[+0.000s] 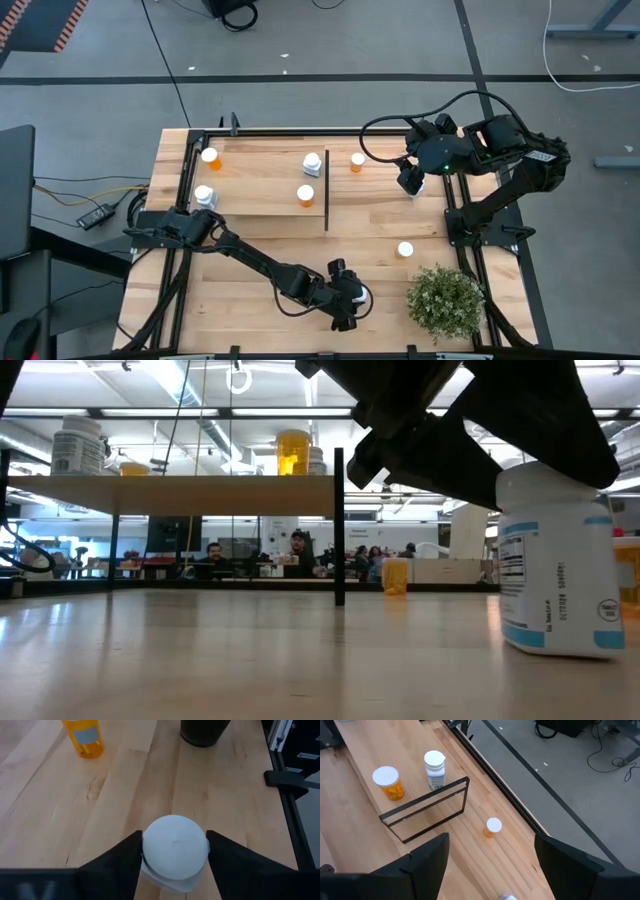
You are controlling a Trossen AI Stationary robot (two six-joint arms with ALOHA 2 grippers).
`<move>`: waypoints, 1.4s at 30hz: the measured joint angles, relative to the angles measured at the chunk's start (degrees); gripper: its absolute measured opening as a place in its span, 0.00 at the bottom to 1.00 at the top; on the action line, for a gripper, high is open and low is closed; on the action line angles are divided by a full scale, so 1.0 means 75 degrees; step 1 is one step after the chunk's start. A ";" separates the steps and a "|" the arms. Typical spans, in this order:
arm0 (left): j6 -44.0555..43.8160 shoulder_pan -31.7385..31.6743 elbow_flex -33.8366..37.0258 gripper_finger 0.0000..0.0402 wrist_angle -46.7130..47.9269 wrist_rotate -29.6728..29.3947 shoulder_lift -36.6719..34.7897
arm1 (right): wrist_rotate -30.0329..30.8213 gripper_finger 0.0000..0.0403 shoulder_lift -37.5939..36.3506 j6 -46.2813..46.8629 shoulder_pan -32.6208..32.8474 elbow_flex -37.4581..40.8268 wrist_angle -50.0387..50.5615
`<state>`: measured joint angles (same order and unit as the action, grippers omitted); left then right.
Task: Pick and place medicine bottles onto shelf by color
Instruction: Put the white pill bottle on the shelf
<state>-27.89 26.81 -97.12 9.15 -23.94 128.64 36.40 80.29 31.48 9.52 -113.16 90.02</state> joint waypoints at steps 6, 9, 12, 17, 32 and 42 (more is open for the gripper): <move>0.0004 0.0000 0.0001 0.52 0.0002 0.0000 0.0000 | 0.0000 0.74 0.0000 0.0000 0.0000 0.0000 0.0000; 0.0004 0.0000 -0.0002 0.54 0.0004 0.0000 0.0000 | 0.0000 0.74 0.0000 -0.0002 0.0000 0.0000 0.0000; 0.0013 0.0000 -0.0211 0.53 0.0216 0.0003 0.0000 | -0.0007 0.74 0.0000 -0.0001 0.0000 0.0000 0.0000; 0.0020 0.0000 -0.1190 0.51 0.1635 0.0012 -0.0017 | -0.0038 0.74 0.0000 -0.0003 0.0000 0.0000 0.0000; 0.0019 -0.0393 -0.5003 0.51 0.6773 -0.0061 -0.0023 | -0.0041 0.74 0.0000 0.0080 0.0000 0.0000 0.0000; -0.0413 -0.0597 -0.4745 0.51 0.9404 -0.1281 -0.1595 | 0.0314 0.74 0.0003 0.0180 0.0000 0.0002 -0.0001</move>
<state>-30.99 22.33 -132.70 79.69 -33.55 116.68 38.76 80.31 32.84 9.52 -113.15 90.01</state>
